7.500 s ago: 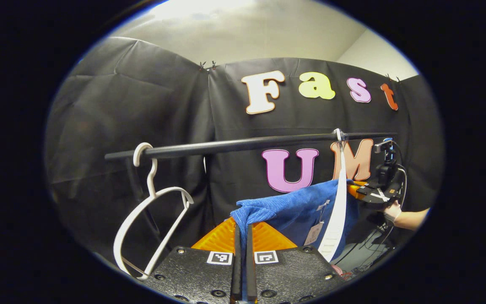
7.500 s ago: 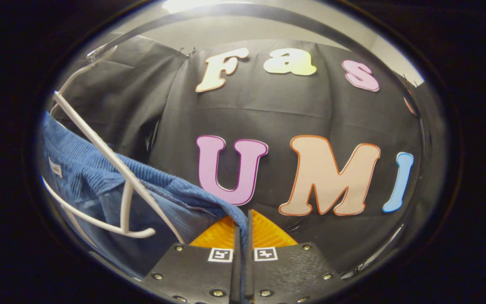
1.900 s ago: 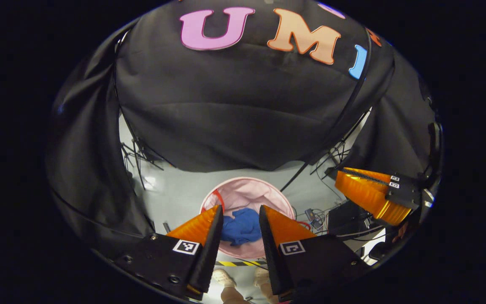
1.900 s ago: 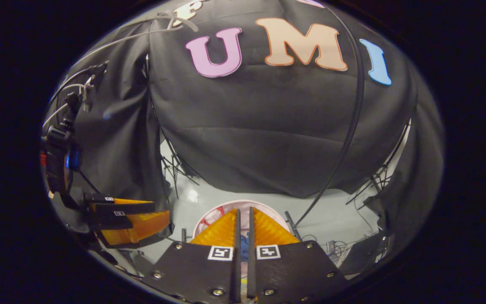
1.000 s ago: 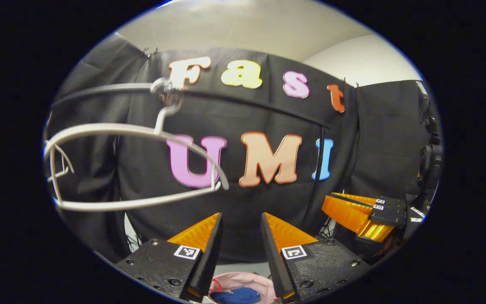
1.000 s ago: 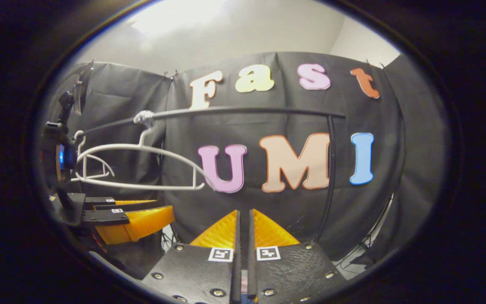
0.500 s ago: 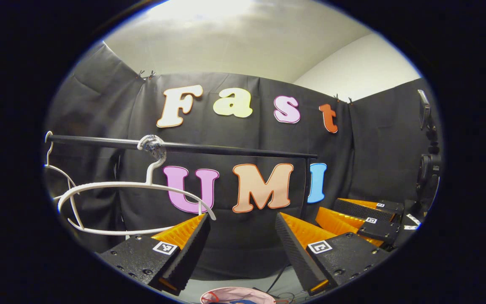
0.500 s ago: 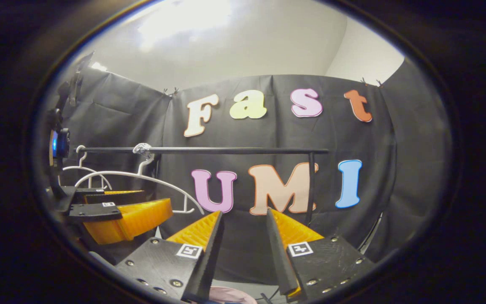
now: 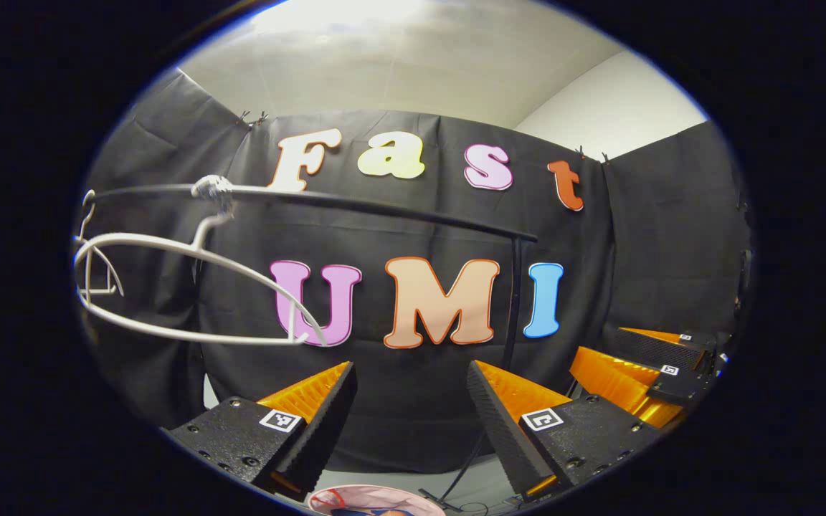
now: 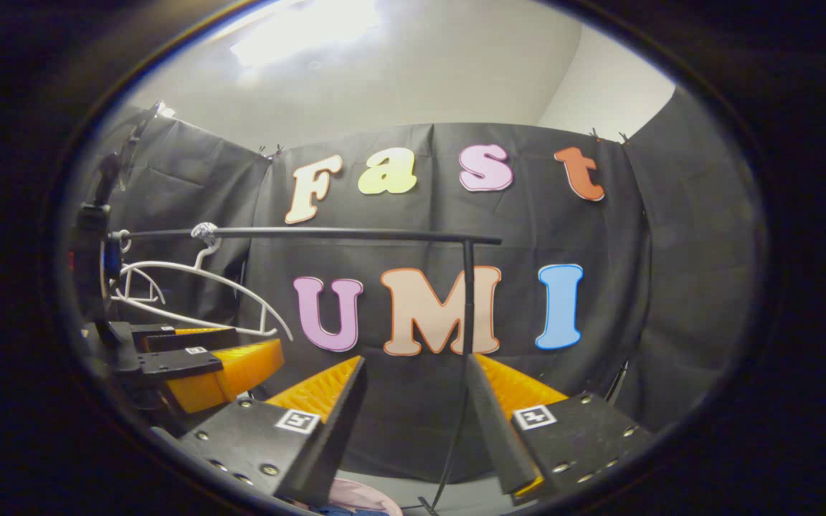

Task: Grasp the clothes on the hanger with both hands and then place them into the laundry hamper below.

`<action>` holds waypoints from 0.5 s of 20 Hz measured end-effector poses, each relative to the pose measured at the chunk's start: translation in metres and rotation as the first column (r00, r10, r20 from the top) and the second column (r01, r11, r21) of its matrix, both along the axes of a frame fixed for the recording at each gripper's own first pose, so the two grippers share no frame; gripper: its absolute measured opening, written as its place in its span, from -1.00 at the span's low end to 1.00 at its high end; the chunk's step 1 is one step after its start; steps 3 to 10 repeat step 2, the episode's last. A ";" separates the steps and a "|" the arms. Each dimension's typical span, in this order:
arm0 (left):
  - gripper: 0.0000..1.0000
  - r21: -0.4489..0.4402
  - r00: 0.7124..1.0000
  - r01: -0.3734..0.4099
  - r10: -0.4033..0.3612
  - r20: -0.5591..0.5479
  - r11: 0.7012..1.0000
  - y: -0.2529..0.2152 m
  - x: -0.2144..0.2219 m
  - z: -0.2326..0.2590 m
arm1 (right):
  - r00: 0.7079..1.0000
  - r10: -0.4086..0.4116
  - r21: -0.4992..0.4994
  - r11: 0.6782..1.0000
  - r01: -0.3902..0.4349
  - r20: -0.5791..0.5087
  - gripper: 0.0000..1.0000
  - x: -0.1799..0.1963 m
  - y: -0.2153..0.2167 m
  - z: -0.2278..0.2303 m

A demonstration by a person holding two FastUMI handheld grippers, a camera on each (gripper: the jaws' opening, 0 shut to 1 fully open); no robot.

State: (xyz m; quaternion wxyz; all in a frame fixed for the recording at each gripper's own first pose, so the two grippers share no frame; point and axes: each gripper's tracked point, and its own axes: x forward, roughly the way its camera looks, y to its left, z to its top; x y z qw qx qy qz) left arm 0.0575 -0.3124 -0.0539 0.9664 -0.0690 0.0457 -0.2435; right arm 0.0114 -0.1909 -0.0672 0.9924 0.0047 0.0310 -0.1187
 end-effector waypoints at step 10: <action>0.92 0.026 1.000 -0.001 0.001 -0.029 1.000 -0.023 -0.001 -0.040 | 1.000 -0.030 -0.008 1.000 0.030 -0.006 0.77 -0.013 -0.027 -0.028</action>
